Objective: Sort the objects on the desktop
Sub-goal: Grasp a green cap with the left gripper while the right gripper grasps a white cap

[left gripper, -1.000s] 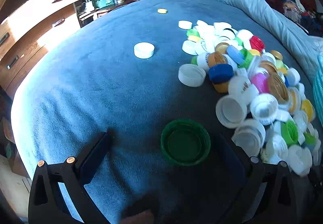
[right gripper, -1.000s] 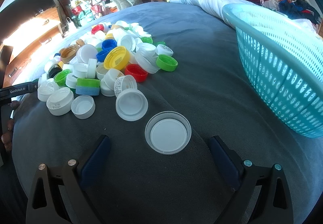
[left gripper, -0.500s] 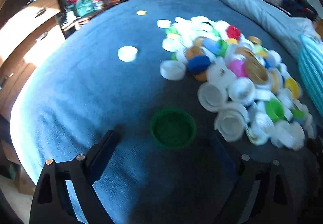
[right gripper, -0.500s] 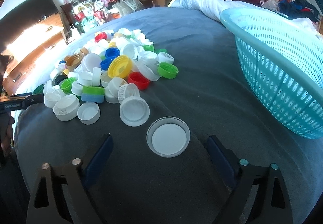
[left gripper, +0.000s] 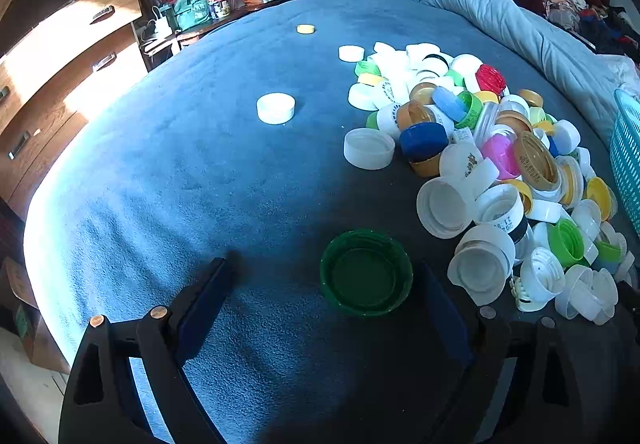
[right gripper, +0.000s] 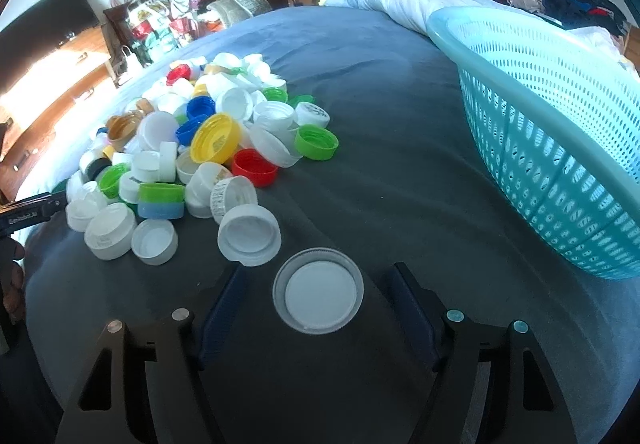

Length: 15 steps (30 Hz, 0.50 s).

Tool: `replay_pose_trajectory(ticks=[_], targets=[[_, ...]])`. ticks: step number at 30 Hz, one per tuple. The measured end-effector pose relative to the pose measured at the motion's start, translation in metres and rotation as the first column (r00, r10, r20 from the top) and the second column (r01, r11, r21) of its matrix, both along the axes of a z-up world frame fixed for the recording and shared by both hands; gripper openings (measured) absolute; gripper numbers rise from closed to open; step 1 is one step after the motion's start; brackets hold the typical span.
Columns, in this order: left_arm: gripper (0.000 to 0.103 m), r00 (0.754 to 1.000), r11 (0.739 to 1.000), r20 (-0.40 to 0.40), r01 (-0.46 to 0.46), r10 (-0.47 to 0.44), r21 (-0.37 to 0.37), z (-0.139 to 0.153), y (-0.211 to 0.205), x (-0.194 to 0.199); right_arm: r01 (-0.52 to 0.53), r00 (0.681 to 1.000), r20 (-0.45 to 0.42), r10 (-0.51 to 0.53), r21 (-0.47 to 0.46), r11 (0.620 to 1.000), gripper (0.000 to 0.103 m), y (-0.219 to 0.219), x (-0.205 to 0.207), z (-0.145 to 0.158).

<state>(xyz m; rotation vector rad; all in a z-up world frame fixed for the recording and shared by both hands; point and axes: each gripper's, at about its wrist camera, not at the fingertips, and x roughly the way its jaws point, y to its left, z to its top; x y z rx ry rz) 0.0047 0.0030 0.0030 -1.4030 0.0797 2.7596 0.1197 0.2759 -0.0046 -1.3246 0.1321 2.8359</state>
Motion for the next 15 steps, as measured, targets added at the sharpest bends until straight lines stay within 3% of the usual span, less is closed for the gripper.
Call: replay_pose_trajectory(ticks=[5, 8, 15], targets=[[0.093, 1.000, 1.000, 0.007, -0.006, 0.006, 0.009, -0.001, 0.000, -0.001, 0.022, 1.000, -0.001, -0.022, 0.007, 1.000, 0.064, 0.002, 0.003, 0.000], [0.093, 1.000, 1.000, 0.006, -0.005, 0.005, 0.006, -0.002, 0.001, 0.000, 0.022, 1.000, 0.000, -0.022, 0.006, 1.000, 0.062, 0.004, 0.004, 0.000], [0.093, 1.000, 1.000, 0.004, -0.006, 0.006, 0.001, 0.000, 0.001, 0.002, -0.009, 1.000, 0.003, 0.009, 0.017, 1.000, 0.073, 0.001, 0.014, 0.001]])
